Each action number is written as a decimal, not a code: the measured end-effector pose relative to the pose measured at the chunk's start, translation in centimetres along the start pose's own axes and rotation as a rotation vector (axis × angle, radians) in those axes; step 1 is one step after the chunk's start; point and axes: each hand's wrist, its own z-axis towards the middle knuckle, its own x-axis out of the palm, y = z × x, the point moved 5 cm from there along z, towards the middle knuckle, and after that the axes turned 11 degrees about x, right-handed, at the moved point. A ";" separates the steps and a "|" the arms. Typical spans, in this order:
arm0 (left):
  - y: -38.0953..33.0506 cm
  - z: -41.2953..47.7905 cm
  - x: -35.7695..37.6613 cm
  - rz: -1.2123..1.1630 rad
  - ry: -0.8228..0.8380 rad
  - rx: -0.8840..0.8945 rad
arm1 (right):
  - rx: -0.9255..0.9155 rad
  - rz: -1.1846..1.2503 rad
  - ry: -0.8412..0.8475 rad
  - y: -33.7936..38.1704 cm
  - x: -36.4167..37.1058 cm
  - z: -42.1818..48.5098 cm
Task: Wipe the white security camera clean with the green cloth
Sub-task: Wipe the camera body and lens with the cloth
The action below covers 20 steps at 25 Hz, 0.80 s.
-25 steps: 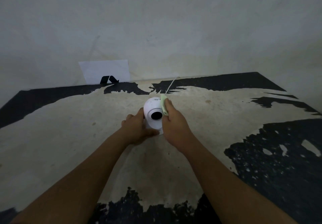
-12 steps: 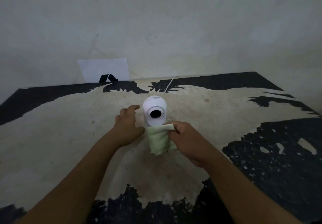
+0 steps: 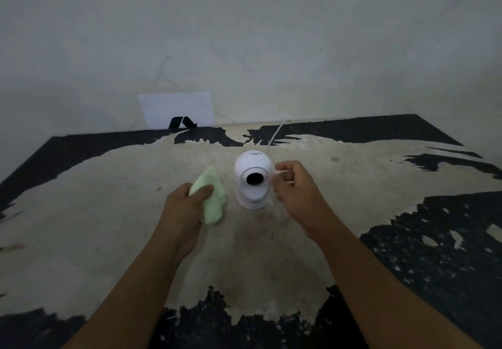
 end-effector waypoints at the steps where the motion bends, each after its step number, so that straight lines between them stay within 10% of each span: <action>1: 0.0 0.7 0.0 0.010 -0.052 0.002 | 0.019 0.038 -0.016 -0.1 -0.2 0.6; 20: -0.8 0.5 7.6 0.359 0.183 0.381 | 0.078 0.294 0.100 -1.5 2.9 3.0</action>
